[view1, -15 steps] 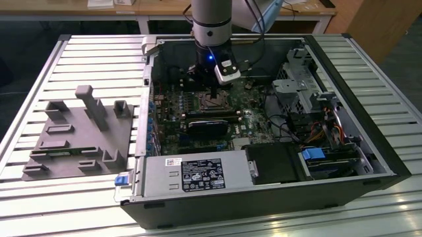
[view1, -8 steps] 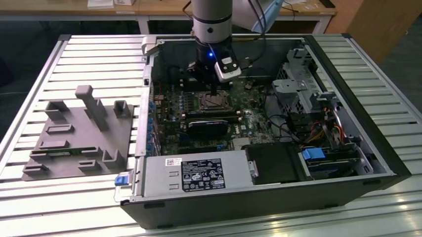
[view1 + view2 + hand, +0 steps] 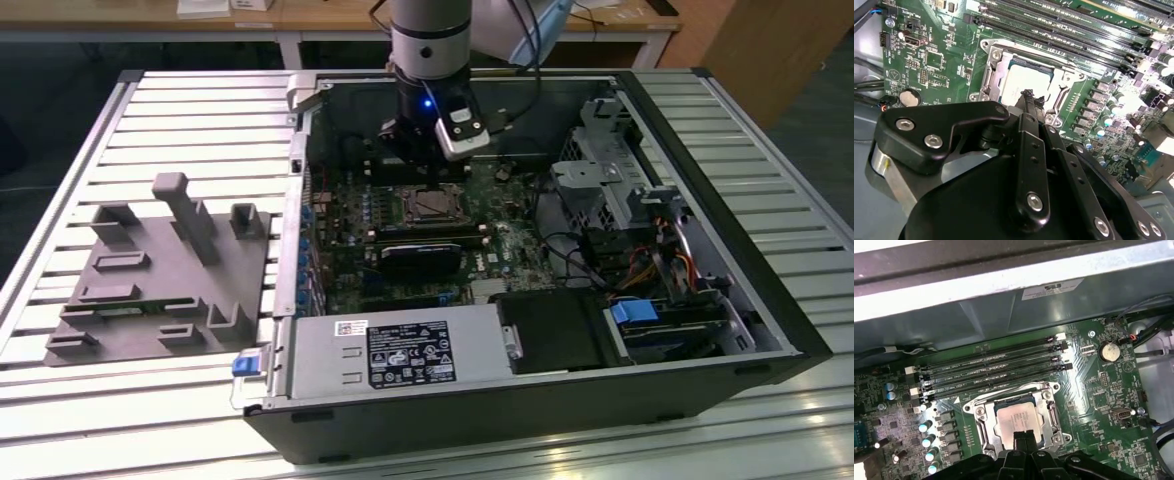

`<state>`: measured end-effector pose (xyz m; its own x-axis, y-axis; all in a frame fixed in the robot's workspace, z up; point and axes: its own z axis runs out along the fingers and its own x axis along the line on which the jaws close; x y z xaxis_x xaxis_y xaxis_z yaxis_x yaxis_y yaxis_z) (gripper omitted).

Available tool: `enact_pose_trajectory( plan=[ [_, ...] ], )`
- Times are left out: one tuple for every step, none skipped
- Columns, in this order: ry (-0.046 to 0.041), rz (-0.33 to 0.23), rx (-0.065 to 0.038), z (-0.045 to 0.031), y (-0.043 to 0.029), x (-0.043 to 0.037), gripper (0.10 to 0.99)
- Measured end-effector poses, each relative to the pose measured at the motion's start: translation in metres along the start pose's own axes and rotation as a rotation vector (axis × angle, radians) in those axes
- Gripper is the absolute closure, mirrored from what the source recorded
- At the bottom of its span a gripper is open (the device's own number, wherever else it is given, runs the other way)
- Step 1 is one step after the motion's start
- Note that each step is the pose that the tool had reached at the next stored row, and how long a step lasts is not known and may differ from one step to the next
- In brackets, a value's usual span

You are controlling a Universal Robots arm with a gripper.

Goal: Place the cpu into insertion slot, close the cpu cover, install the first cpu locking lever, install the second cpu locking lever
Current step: 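Install the first cpu locking lever, then install the second cpu locking lever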

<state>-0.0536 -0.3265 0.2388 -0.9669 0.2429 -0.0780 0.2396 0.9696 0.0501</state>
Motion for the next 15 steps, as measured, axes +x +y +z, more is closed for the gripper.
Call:
enact_pose_trajectory(
  plan=[
    [0.0000, 0.000, 0.000, 0.0000, 0.0001, -0.0008, 0.984],
    [0.0000, 0.000, 0.000, 0.0001, 0.0003, -0.0019, 0.984],
    [0.0001, 0.000, 0.000, 0.0001, 0.0005, -0.0028, 0.984],
    [0.0001, 0.000, 0.000, 0.0001, 0.0005, -0.0033, 0.984],
    [0.0001, 0.000, 0.001, -0.0003, 0.0006, -0.0033, 0.984],
    [0.0001, 0.000, 0.001, -0.0011, 0.0007, -0.0034, 0.984],
    [0.0000, 0.000, 0.000, -0.0023, 0.0007, -0.0035, 0.984],
    [0.0000, 0.000, 0.000, -0.0031, 0.0008, -0.0036, 0.984],
    [0.0000, 0.000, 0.000, -0.0031, 0.0008, -0.0036, 0.984],
    [-0.0001, 0.000, 0.000, -0.0031, 0.0008, -0.0036, 0.984],
    [-0.0001, 0.000, 0.000, -0.0031, 0.0008, -0.0037, 0.984],
    [0.0001, 0.000, 0.000, -0.0036, 0.0008, -0.0037, 0.984],
    [0.0000, 0.000, 0.000, -0.0039, 0.0008, -0.0037, 0.984],
    [0.0000, 0.000, 0.000, -0.0039, 0.0008, -0.0037, 0.984],
    [0.0000, 0.000, 0.000, -0.0039, 0.0008, -0.0037, 0.984]
  ],
)
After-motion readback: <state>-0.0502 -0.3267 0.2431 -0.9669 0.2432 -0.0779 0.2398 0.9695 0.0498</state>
